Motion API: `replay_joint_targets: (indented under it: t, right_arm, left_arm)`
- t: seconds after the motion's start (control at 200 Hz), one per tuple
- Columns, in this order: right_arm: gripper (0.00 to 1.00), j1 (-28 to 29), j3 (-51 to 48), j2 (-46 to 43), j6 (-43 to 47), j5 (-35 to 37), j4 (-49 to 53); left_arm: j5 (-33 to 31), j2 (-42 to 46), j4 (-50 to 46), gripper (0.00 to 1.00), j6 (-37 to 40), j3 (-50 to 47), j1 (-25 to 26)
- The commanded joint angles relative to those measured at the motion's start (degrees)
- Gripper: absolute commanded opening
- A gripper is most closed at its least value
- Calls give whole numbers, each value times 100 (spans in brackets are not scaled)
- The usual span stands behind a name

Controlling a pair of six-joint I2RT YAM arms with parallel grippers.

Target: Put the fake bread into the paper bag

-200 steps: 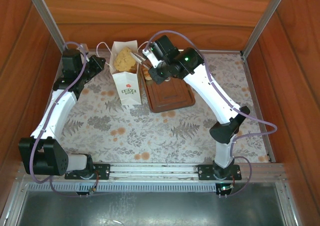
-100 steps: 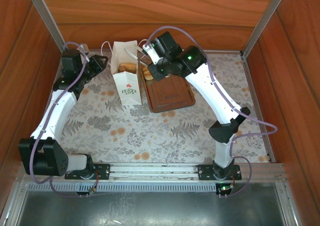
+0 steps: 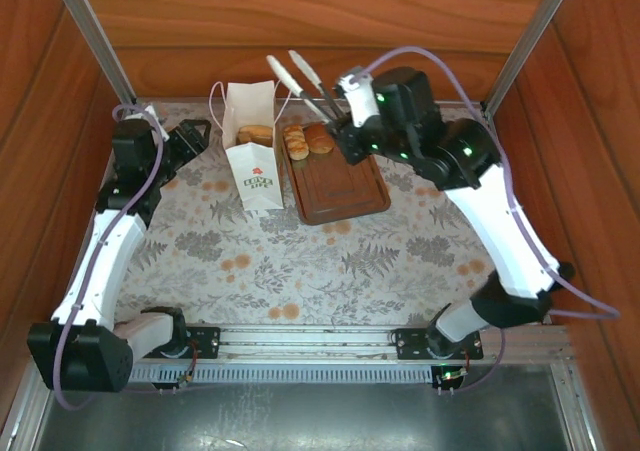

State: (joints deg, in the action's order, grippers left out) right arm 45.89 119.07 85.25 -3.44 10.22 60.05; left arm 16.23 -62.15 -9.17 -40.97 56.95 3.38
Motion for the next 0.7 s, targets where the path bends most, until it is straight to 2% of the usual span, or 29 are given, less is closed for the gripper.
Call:
replay_joint_targets:
  t: [0.0,0.19,0.335,0.49,0.695]
  right_arm:
    - [38,-393,-815,-409,-391,242,-448]
    - [38,-1492,-2485,-1133,-936,-467,-803]
    - [38,-2028,-3132,-979,-968,-688,-787]
    - [38,-2324,-3161,-274,-795,-512,-690]
    - [38,-2431,-2315,1233,-505,135,-490]
  left_arm:
    - [-464,340,-84,75,-16,-245,-29]
    - [-668,757,-55,82,-92,-668,-26]
    - [-622,874,-45,87,-128,-908,-22]
    - [-534,899,-49,90,-149,-1093,-28]
    - [-516,842,-39,98,-159,-1194,-23]
